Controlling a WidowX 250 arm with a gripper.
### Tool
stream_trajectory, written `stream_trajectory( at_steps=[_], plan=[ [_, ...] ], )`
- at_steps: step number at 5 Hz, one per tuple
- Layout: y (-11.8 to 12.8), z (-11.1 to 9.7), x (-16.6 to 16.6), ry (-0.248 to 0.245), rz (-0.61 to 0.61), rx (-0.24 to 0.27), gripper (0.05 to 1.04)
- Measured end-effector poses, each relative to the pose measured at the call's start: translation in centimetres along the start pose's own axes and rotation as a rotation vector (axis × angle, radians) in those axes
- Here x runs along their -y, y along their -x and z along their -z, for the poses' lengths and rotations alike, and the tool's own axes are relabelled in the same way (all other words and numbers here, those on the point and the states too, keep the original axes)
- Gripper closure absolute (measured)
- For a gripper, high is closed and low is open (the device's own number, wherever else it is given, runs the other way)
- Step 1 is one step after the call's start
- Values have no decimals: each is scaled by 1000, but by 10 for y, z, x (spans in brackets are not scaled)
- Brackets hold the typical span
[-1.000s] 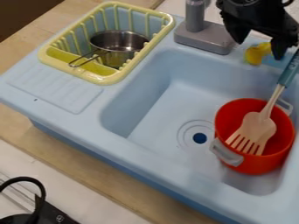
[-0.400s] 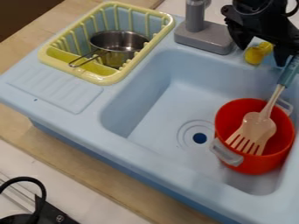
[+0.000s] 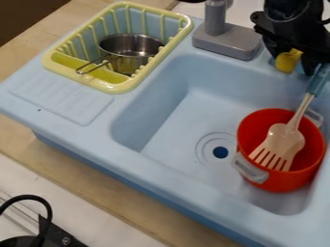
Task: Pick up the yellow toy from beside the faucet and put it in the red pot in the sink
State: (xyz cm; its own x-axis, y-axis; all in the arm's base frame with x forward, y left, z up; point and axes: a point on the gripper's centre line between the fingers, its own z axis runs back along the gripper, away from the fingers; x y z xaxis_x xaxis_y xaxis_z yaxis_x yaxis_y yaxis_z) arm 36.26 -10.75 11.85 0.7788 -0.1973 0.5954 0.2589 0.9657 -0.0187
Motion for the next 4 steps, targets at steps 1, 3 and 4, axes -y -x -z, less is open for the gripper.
stream_trajectory(
  at_steps=[1,3,4],
  plan=[
    [1,2,1,-5,10,-20,698],
    [3,1,1,-26,13,-52,700],
    [5,-14,-2,-48,25,-51,700]
  ],
)
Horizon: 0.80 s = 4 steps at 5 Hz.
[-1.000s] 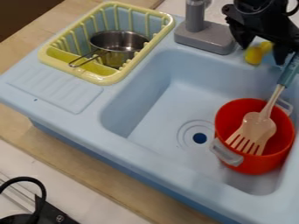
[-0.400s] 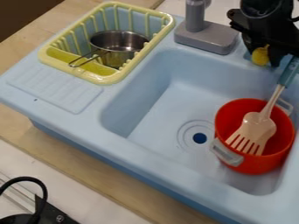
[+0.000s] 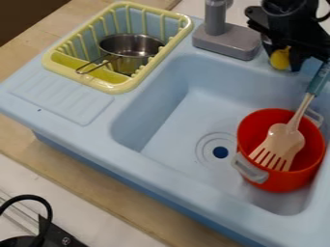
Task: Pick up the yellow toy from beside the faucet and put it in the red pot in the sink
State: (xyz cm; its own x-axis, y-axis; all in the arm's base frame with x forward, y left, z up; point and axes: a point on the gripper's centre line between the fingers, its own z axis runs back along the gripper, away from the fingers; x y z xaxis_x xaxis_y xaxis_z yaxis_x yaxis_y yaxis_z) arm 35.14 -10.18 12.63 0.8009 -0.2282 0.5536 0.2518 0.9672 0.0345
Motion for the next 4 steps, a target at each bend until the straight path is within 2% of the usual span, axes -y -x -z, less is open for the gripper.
stream_trajectory(
  at_steps=[2,3,4],
  plan=[
    [21,-24,-10,-49,-18,-22,700],
    [31,-33,-11,-53,-29,-63,700],
    [43,-44,-17,-67,-52,-80,700]
  ],
)
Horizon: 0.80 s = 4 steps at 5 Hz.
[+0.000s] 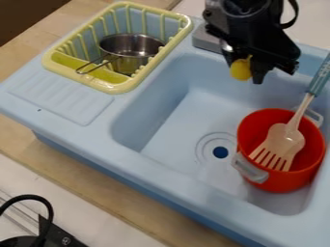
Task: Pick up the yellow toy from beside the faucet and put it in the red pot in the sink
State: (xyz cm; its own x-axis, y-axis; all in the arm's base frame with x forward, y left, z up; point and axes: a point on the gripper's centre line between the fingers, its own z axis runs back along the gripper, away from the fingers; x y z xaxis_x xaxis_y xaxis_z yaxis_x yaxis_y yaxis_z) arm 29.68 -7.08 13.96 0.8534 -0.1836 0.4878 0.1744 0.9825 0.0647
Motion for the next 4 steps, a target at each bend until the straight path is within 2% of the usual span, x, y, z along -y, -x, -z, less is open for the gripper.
stream_trajectory(
  at_steps=[1,3,4],
  plan=[
    [14,-11,2,-4,-1,3,700],
    [42,-24,29,6,36,16,700],
    [44,-25,48,50,-26,40,700]
  ],
)
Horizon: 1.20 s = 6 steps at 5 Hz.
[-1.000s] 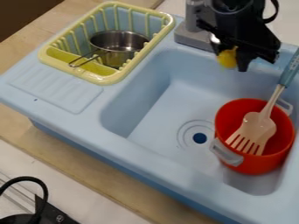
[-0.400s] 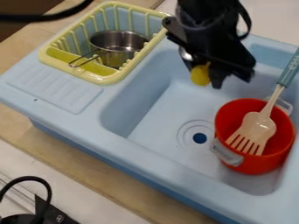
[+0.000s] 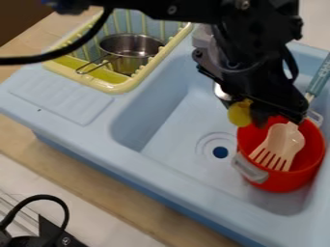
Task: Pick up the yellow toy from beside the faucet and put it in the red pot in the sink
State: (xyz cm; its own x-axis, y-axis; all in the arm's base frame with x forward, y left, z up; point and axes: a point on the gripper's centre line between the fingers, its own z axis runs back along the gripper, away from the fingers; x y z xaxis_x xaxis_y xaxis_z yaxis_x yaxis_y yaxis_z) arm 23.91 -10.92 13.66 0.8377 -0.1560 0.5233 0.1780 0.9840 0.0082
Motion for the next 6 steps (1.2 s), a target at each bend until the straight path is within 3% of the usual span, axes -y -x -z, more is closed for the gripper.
stream_trajectory(
  at_steps=[1,2,4,6],
  plan=[
    [4,11,17,22,-69,-7,700],
    [9,16,28,24,24,9,700],
    [12,33,34,34,64,-12,700],
    [2,32,39,39,144,64,700]
  ],
)
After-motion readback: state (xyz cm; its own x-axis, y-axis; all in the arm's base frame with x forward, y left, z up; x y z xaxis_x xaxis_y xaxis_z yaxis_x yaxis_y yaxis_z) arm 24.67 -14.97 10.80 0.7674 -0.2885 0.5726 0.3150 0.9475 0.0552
